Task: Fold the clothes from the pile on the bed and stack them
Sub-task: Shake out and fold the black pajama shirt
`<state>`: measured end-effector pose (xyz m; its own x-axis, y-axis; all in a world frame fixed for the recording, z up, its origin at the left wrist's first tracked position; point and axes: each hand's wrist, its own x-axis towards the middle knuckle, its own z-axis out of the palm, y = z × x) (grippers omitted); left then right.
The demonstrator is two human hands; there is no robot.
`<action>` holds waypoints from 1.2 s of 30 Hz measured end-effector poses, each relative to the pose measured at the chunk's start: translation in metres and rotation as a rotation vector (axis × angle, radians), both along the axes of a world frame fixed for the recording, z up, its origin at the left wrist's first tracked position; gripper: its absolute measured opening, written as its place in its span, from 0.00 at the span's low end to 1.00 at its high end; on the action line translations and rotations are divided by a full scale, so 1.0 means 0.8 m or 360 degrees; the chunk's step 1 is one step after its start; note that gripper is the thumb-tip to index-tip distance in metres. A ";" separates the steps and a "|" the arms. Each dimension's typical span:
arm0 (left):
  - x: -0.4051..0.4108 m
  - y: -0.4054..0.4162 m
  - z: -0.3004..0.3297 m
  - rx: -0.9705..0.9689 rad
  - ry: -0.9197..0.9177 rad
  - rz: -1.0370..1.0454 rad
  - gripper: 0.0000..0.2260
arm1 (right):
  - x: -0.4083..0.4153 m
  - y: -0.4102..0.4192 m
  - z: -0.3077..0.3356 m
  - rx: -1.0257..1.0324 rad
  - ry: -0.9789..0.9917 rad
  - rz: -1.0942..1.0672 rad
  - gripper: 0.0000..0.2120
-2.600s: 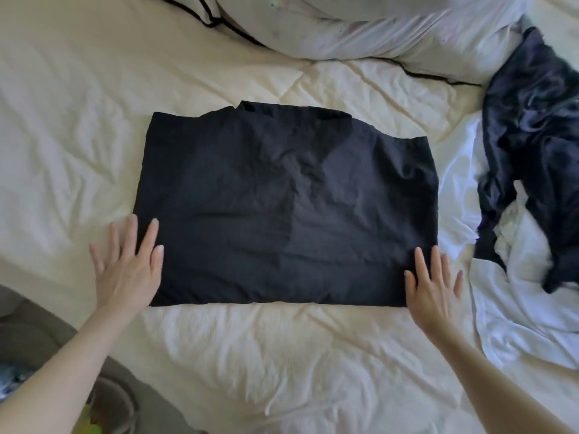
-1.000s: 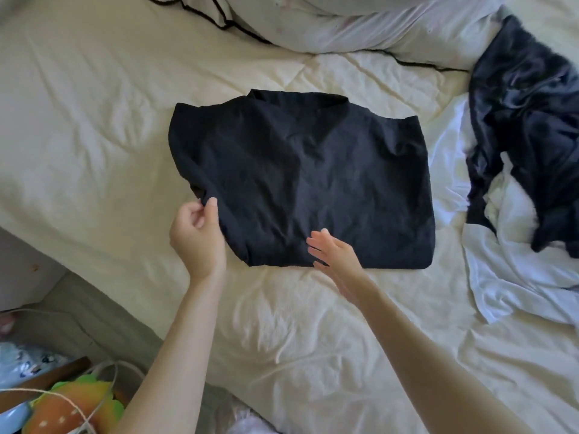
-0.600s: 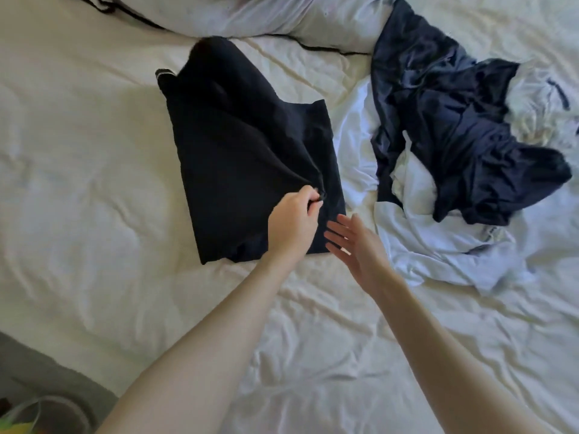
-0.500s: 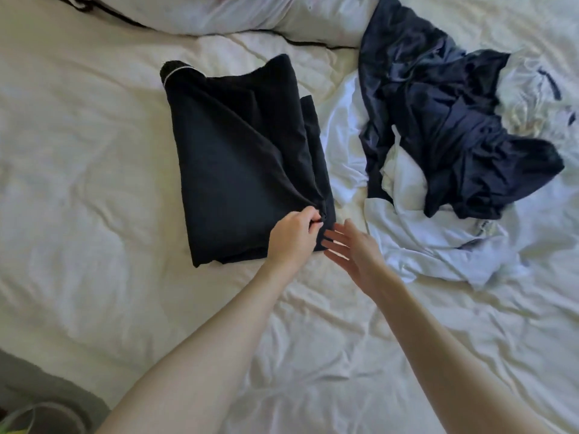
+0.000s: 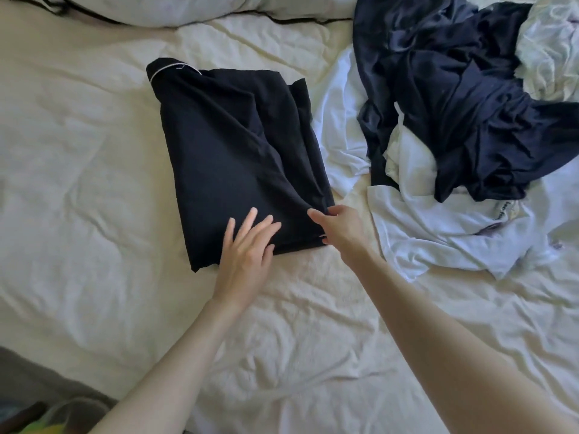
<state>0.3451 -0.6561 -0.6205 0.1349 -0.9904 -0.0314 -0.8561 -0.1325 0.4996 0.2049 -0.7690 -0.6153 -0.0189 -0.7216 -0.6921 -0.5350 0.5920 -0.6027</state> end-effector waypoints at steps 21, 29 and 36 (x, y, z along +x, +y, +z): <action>0.102 0.055 -0.036 0.0359 0.0599 0.0417 0.27 | -0.033 0.012 -0.034 -0.0002 -0.0014 -0.0252 0.09; 0.121 0.035 -0.034 0.0606 0.1414 0.1343 0.18 | -0.018 0.023 -0.036 -0.0069 0.0071 -0.0261 0.08; 0.111 0.137 0.001 0.0966 0.1333 0.1258 0.18 | -0.057 0.144 -0.008 0.0245 0.0229 -0.0156 0.09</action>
<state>0.4341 -0.5463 -0.6198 0.3931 -0.4503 -0.8017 0.0977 -0.8465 0.5234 0.1591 -0.6534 -0.6214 -0.1903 -0.5974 -0.7790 -0.5441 0.7247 -0.4228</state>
